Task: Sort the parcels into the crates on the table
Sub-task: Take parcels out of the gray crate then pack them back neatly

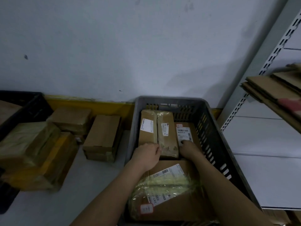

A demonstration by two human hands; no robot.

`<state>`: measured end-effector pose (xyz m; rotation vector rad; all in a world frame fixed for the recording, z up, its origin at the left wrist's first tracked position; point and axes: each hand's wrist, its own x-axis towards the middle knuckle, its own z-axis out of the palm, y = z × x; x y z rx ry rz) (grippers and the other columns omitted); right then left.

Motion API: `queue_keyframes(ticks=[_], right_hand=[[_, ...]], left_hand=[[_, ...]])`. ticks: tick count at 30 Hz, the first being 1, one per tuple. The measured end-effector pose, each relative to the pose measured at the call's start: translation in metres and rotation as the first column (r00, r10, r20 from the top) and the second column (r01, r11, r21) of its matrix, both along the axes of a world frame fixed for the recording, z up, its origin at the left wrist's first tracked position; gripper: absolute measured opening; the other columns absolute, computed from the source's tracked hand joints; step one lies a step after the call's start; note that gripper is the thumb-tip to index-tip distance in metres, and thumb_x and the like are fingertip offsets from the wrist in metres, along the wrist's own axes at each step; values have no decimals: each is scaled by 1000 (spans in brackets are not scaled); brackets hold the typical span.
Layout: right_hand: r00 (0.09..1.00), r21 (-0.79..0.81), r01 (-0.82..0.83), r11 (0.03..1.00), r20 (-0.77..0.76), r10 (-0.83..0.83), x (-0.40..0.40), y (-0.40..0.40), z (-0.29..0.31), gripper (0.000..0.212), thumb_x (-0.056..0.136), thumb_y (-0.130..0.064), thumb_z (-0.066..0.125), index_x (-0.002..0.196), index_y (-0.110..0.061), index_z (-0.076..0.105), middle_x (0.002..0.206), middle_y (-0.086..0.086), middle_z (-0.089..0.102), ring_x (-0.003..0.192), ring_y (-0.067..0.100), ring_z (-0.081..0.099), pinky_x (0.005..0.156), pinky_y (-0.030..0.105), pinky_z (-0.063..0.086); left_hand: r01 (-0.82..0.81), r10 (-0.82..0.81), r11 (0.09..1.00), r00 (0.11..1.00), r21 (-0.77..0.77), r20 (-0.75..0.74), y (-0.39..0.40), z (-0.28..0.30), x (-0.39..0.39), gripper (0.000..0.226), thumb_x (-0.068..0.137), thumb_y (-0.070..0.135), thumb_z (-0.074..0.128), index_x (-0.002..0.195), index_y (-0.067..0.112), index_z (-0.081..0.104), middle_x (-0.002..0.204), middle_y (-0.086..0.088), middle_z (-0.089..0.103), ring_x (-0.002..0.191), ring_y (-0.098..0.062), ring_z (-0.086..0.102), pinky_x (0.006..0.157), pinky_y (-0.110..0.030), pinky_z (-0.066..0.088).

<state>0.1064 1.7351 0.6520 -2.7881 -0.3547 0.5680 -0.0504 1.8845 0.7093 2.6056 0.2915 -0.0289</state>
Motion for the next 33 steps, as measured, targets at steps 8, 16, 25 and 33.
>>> queue_keyframes(ticks=[8, 16, 25, 33], right_hand=[[946, 249, 76, 965, 288, -149, -16, -3, 9, 36, 96, -28, 52, 130, -20, 59, 129, 7, 62, 107, 24, 63, 82, 39, 58], [939, 558, -209, 803, 344, 5, -50, 51, 84, 26, 99, -25, 52, 120, -17, 64, 112, 1, 67, 96, 16, 63, 81, 39, 56], [946, 674, -316, 667, 175, 272, -119, 174, 112, 27, 98, -23, 52, 124, -18, 57, 100, -5, 61, 87, 13, 58, 65, 24, 44], [931, 419, -244, 874, -152, 332, -133, 266, 67, 53, 98, -33, 54, 141, -6, 39, 139, 16, 45, 118, 33, 52, 97, 46, 50]], left_hand=[[54, -11, 994, 918, -100, 396, -3, 19, -8, 29, 102, 20, 47, 125, 19, 64, 120, 3, 65, 113, -11, 53, 86, -23, 42], [-151, 239, 963, 857, -222, 456, 70, 32, -25, 28, 100, 24, 51, 126, 26, 61, 118, 7, 61, 111, -8, 51, 92, -28, 44], [-525, 611, 755, 782, -393, 128, 174, -10, -85, 35, 101, 23, 53, 135, 18, 54, 132, -4, 58, 118, -19, 54, 89, -30, 44], [-620, 675, 606, 732, -499, -90, 219, -42, -100, 53, 98, 29, 59, 145, 14, 43, 137, -7, 56, 106, -12, 53, 61, -12, 35]])
